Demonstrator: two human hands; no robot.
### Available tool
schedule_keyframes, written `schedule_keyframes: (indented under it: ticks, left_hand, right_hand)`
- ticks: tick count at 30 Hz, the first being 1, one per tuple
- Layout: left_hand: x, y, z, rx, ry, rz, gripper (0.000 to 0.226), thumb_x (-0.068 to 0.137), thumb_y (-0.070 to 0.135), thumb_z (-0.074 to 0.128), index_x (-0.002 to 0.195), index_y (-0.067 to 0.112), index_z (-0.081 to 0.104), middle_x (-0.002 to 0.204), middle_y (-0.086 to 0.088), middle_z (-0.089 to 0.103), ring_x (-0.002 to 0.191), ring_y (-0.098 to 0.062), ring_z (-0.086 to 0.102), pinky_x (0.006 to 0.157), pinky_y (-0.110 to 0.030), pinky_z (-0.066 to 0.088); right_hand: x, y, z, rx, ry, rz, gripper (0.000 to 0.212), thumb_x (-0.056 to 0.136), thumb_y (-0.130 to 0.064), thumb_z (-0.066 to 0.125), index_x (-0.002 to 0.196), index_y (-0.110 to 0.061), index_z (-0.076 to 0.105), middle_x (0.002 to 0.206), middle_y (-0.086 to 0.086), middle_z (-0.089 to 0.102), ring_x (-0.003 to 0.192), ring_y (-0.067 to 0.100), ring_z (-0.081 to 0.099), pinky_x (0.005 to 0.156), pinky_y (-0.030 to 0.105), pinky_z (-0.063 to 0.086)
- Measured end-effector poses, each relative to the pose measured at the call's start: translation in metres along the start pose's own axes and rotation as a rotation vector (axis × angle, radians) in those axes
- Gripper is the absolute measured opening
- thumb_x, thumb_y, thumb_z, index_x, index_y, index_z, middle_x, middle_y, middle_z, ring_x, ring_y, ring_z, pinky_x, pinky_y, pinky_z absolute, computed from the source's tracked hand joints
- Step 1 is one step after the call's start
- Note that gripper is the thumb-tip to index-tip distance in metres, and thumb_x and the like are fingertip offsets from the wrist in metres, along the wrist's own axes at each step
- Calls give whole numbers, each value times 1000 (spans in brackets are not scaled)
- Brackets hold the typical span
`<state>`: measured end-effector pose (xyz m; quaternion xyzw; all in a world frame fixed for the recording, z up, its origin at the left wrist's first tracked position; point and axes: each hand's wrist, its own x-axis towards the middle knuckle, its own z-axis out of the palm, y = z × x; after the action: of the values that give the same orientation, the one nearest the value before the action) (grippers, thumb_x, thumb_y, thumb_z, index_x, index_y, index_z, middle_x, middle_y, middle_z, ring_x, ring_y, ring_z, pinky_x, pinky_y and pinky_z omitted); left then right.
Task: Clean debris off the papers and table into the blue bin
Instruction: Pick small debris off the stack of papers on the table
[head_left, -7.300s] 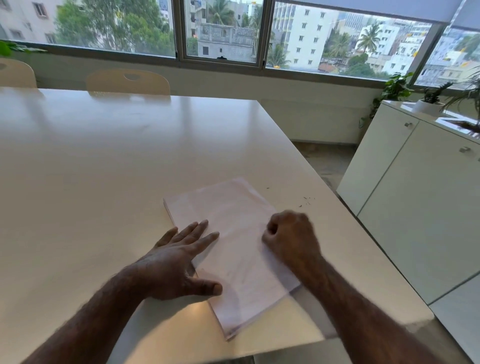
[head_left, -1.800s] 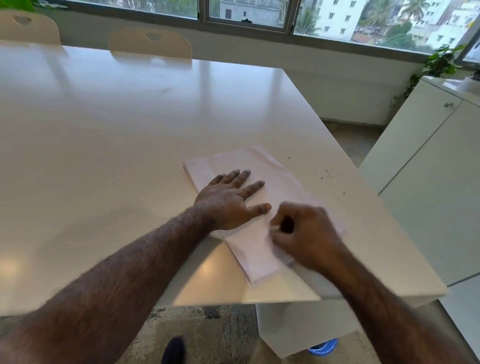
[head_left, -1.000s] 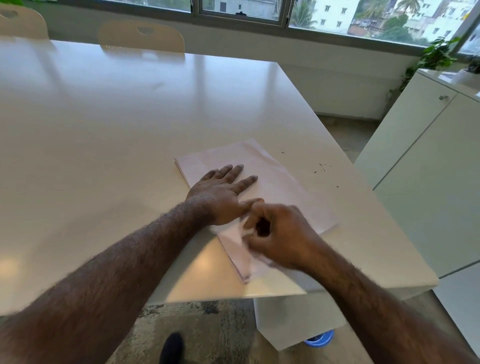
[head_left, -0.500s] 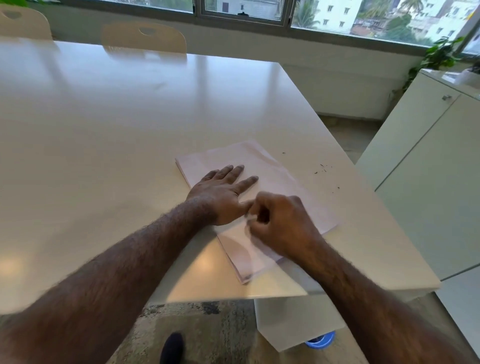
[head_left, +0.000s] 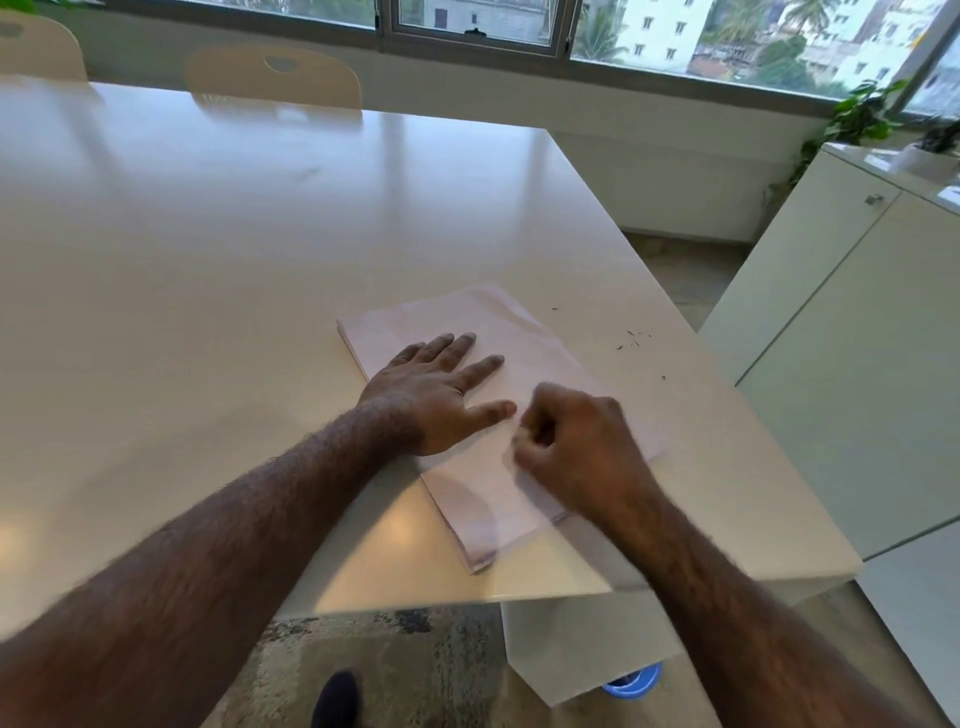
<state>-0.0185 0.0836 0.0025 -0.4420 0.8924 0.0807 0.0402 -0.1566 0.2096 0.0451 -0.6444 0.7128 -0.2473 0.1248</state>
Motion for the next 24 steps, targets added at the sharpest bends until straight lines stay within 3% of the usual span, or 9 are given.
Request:
schedule_keyframes:
  ticks: [2, 5, 6, 10, 13, 15, 19, 21, 24]
  left_hand:
    - [0, 0, 0, -8, -2, -3, 78, 81, 84, 7, 149, 49, -7, 161, 10, -16, 148, -11, -14, 119, -37, -7]
    - [-1, 0, 1, -6, -1, -8, 76, 82, 83, 9, 149, 50, -6, 161, 10, -15, 148, -9, -14, 119, -37, -7]
    - [-1, 0, 1, -8, 5, -8, 77, 81, 83, 9, 149, 50, -5, 161, 11, -15, 148, -9, -13, 120, -37, -6]
    - [-2, 0, 0, -11, 7, 11, 80, 80, 85, 7, 150, 48, -5, 162, 9, -13, 148, -11, -12, 120, -37, -4]
    - [-3, 0, -1, -2, -6, 4, 80, 80, 85, 8, 150, 48, -6, 162, 9, -14, 148, -10, -13, 120, -37, -4]
    - [-2, 0, -2, -3, -8, 6, 80, 80, 85, 8, 149, 48, -6, 161, 10, -15, 148, -9, -13, 120, -36, -5]
    - [-2, 0, -3, -2, -9, 14, 78, 81, 83, 9, 150, 48, -4, 162, 10, -14, 148, -9, -12, 120, -35, -4]
    - [-3, 0, 0, -1, -10, 17, 78, 81, 83, 9, 149, 48, -4, 162, 10, -14, 148, -9, -12, 120, -36, -4]
    - [-1, -1, -1, -6, -12, 13, 80, 80, 85, 9, 149, 48, -6, 161, 10, -15, 148, -9, -13, 120, -37, -4]
  right_hand:
    - [-1, 2, -1, -55, 31, 9, 11, 81, -19, 71, 79, -21, 60, 71, -8, 61, 64, 3, 58, 63, 19, 52]
    - [-19, -15, 5, 106, -253, -77, 12, 80, -18, 73, 80, -24, 62, 76, -11, 60, 64, 2, 57, 58, 13, 46]
    - [-15, -9, 0, 89, -232, -39, 10, 79, -18, 73, 81, -22, 64, 76, -12, 62, 67, 2, 58, 60, 13, 47]
    - [15, 34, -21, -81, 174, 230, 9, 76, -23, 69, 74, -17, 62, 73, -4, 68, 73, 16, 64, 71, 27, 52]
    - [-2, 11, -1, -30, 28, 36, 7, 75, -20, 69, 76, -19, 62, 71, -6, 65, 67, 11, 61, 66, 26, 52]
    - [-5, 9, -1, -1, -54, 0, 7, 75, -18, 70, 76, -18, 62, 69, -7, 63, 65, 8, 59, 62, 23, 50]
    - [33, 59, -36, -143, 218, 319, 11, 73, -19, 69, 70, -19, 58, 74, 1, 68, 77, 22, 65, 67, 21, 42]
    - [27, 54, -34, -136, 255, 291, 11, 72, -18, 69, 71, -20, 59, 77, 2, 70, 77, 22, 65, 67, 22, 44]
    - [9, 23, -10, 1, 6, 99, 10, 75, -19, 71, 74, -18, 62, 74, -6, 66, 68, 10, 61, 64, 23, 49]
